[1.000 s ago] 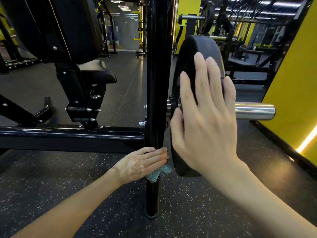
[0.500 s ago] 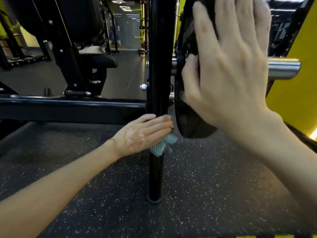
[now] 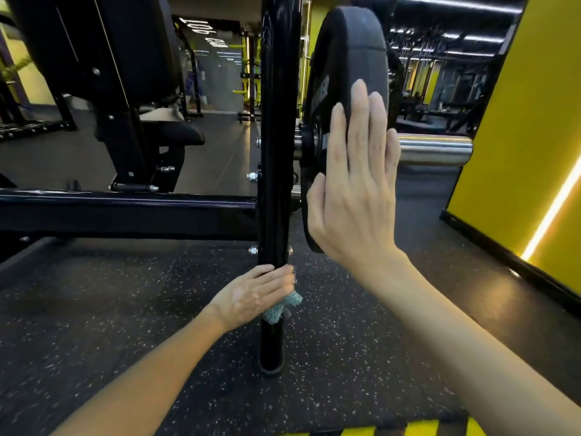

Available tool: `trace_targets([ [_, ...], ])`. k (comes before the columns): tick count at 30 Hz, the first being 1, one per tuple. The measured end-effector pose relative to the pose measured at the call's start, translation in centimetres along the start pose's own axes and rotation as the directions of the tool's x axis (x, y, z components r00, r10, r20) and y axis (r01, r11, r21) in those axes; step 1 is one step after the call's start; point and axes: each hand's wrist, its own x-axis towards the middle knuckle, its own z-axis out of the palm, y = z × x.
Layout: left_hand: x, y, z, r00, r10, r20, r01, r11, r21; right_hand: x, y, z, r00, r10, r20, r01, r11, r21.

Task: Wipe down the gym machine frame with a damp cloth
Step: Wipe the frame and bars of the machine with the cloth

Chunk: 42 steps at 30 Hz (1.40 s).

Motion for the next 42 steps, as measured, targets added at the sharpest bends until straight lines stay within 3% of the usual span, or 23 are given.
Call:
trace_targets([
  [2, -1.1, 1.8, 1.1, 0.983, 0.065, 0.170, -0.069, 0.998, 0.014, -0.5, -0.2, -0.2, 1.000, -0.006, 0.013, 0.006, 1.000, -0.001],
  [5, -1.1, 1.7, 1.1, 0.959, 0.140, 0.247, -0.175, 0.977, 0.125, -0.5, 0.0, 0.1, 1.000, -0.024, 0.008, 0.025, 1.000, -0.018],
  [7, -0.4, 0.6, 0.4, 0.966, 0.198, 0.165, -0.222, 0.964, 0.148, -0.4, 0.0, 0.2, 1.000, -0.025, -0.006, 0.024, 0.999, -0.021],
  [11, 1.4, -2.2, -2.1, 0.991, 0.135, -0.023, -0.131, 0.983, 0.127, -0.5, -0.2, 0.1, 0.999, -0.004, -0.044, 0.003, 1.000, -0.014],
  [16, 1.0, -1.4, -0.5, 0.989, 0.092, -0.112, -0.083, 0.993, 0.084, -0.5, -0.4, 0.5, 0.996, 0.003, -0.086, -0.004, 1.000, -0.010],
  [23, -2.5, 3.2, 4.3, 0.942, 0.206, 0.267, -0.245, 0.962, 0.123, -0.7, -0.1, 0.8, 0.994, -0.010, -0.107, 0.007, 1.000, -0.027],
  [26, -2.5, 3.8, 4.4, 0.923, 0.238, 0.304, -0.288, 0.949, 0.131, -0.7, -0.1, 0.8, 0.993, -0.016, -0.116, 0.011, 0.999, -0.036],
  [30, -1.7, 2.7, 2.7, 0.940, 0.254, 0.227, -0.290, 0.947, 0.140, -0.7, -0.2, 0.7, 0.994, -0.003, -0.106, -0.001, 0.999, -0.038],
  [36, 0.6, -3.0, -2.4, 0.986, 0.162, 0.038, -0.166, 0.971, 0.173, -0.6, -0.3, 0.3, 0.998, -0.004, -0.064, 0.003, 1.000, -0.009],
  [42, 4.7, -10.1, -9.7, 0.982, 0.086, -0.170, -0.060, 0.987, 0.150, -0.5, -0.2, -0.2, 1.000, -0.013, -0.001, 0.013, 1.000, 0.020],
])
